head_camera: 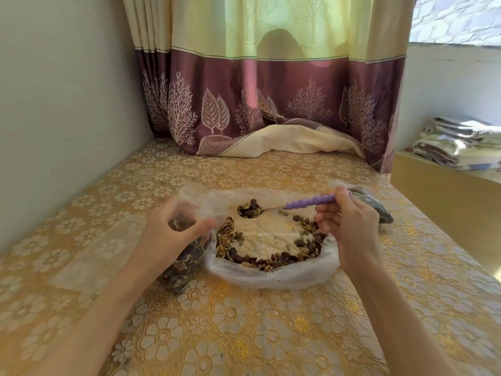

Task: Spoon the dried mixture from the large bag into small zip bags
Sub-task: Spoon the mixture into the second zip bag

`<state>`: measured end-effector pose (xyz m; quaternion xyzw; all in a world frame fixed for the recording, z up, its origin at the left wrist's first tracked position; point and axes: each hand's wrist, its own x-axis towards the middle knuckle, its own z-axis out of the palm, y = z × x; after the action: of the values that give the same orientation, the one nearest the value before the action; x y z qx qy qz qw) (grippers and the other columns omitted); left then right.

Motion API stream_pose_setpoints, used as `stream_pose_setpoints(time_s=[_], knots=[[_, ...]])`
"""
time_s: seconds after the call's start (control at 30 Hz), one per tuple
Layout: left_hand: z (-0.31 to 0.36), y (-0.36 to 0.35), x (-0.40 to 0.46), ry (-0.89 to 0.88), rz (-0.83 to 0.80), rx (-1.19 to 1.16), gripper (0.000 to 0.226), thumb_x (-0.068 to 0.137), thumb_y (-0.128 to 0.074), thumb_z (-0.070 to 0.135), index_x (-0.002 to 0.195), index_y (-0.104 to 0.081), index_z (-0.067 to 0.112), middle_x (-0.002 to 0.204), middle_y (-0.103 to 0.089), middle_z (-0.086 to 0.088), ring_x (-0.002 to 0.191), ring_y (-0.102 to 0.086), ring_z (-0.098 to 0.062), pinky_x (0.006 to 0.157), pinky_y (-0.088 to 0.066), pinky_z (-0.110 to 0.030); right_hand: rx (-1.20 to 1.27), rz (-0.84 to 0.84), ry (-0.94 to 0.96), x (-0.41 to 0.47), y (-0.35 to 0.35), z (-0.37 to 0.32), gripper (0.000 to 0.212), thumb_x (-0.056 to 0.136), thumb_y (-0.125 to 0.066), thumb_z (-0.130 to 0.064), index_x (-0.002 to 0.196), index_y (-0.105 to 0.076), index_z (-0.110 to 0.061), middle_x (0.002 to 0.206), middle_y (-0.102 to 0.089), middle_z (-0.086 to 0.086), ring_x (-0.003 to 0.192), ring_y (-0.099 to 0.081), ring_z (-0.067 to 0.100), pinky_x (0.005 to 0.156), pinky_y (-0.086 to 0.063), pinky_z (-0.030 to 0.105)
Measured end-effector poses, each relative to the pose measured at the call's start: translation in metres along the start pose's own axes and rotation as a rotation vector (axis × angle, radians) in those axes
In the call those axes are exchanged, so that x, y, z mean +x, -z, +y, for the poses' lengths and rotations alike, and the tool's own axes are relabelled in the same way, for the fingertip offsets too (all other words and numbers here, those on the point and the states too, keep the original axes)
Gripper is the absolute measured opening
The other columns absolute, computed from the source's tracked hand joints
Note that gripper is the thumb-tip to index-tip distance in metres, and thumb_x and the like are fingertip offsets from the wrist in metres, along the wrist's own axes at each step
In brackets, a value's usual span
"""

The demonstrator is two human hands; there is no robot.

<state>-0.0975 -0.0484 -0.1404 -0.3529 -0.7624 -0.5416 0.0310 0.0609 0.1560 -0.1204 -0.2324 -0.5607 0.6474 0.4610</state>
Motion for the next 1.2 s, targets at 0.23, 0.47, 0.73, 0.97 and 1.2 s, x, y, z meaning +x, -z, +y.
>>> stream_pose_setpoints(time_s=[0.23, 0.47, 0.73, 0.97, 1.2], knots=[[0.005, -0.001, 0.000, 0.003, -0.149, -0.018, 0.037, 0.056, -0.071, 0.050, 0.084, -0.063, 0.027, 0.094, -0.065, 0.020, 0.082, -0.061, -0.002, 0.074, -0.048, -0.026, 0.091, -0.028, 0.157, -0.012, -0.006, -0.019, 0.038, 0.100, -0.047, -0.024, 0.074, -0.065, -0.003, 0.063, -0.066, 0.008, 0.052, -0.061, 0.014, 0.046, -0.047, 0.019], [0.003, 0.000, -0.001, 0.050, -0.207, -0.058, 0.043, 0.056, -0.075, 0.046, 0.091, -0.059, 0.025, 0.092, -0.070, 0.008, 0.086, -0.063, -0.006, 0.078, -0.047, -0.027, 0.117, -0.224, 0.196, -0.032, -0.025, -0.018, 0.035, 0.087, -0.053, -0.034, 0.074, -0.070, -0.007, 0.064, -0.068, 0.011, 0.054, -0.066, 0.021, 0.049, -0.051, 0.021], [0.001, -0.001, -0.001, 0.059, -0.150, -0.135, 0.050, 0.052, -0.074, 0.047, 0.097, -0.054, 0.039, 0.083, -0.063, 0.040, 0.077, -0.060, 0.017, 0.059, -0.040, 0.002, 0.141, -0.453, 0.241, -0.034, -0.027, -0.013, 0.030, 0.091, -0.051, -0.029, 0.100, -0.065, -0.004, 0.079, -0.071, 0.010, 0.069, -0.069, 0.023, 0.058, -0.053, 0.025], [-0.006, 0.000, 0.002, 0.054, -0.083, -0.136, 0.047, 0.057, -0.082, 0.048, 0.092, -0.059, 0.026, 0.091, -0.069, 0.008, 0.085, -0.064, -0.005, 0.069, -0.041, -0.019, 0.195, -0.475, 0.199, -0.030, -0.025, -0.012, 0.028, 0.093, -0.047, -0.024, 0.103, -0.064, -0.005, 0.084, -0.072, 0.010, 0.073, -0.068, 0.023, 0.060, -0.051, 0.025], [-0.006, 0.001, 0.000, 0.083, 0.040, -0.184, 0.041, 0.060, -0.071, 0.054, 0.094, -0.060, 0.035, 0.091, -0.067, 0.006, 0.086, -0.063, -0.007, 0.072, -0.044, -0.023, 0.151, -0.140, 0.226, -0.021, -0.015, -0.010, 0.032, 0.099, -0.045, -0.025, 0.083, -0.066, -0.006, 0.068, -0.070, 0.001, 0.058, -0.062, 0.014, 0.052, -0.049, 0.019]])
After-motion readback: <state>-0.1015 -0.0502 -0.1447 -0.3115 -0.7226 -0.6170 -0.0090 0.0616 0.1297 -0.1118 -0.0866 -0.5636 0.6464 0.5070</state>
